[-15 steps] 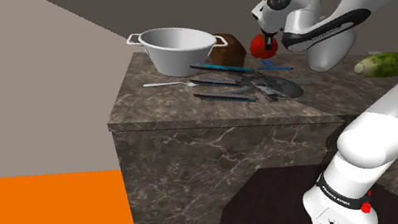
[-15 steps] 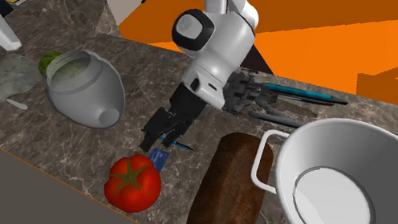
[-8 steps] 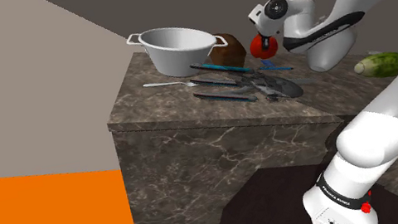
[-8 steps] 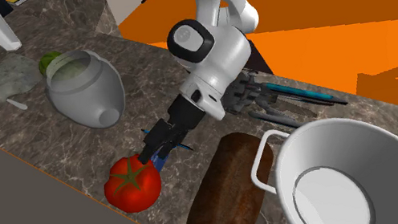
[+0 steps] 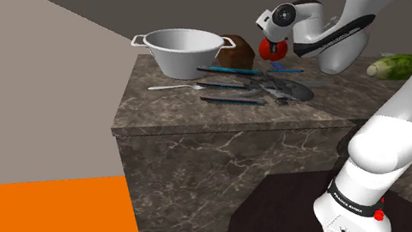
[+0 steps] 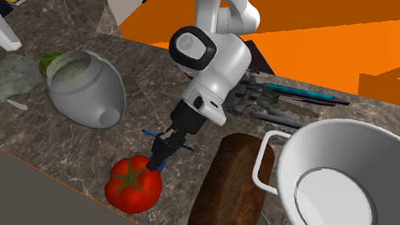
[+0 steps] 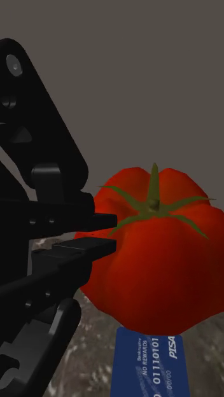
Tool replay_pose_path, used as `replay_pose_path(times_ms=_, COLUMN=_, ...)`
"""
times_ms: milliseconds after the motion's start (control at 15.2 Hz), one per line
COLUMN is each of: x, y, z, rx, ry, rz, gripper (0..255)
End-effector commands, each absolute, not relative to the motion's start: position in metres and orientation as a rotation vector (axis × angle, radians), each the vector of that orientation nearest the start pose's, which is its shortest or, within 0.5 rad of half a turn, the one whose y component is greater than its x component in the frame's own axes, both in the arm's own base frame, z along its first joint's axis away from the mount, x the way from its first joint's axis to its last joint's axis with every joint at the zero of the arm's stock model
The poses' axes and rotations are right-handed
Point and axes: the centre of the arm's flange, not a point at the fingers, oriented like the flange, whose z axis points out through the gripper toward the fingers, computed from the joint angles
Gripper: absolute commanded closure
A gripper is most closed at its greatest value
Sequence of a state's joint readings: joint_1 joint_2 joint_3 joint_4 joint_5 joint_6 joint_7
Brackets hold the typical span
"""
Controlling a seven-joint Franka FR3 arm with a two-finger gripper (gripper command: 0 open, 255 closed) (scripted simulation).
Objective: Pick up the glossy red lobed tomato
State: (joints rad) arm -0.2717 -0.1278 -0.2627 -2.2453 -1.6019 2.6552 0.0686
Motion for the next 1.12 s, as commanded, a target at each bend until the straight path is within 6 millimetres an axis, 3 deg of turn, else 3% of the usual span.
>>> replay_pose_path(times_ms=0, x=0.467, y=-0.248, z=0.455, rx=1.933, ry=0.713, rz=0.184, gripper=255)
replay_pose_path(times_ms=330, x=0.467, y=-0.248, z=0.455, rx=1.933, ry=0.713, rz=0.184, gripper=255)
replay_pose_path(times_ms=1056, x=0.467, y=-0.248, z=0.513, rx=1.933, ry=0.713, rz=0.184, gripper=255)
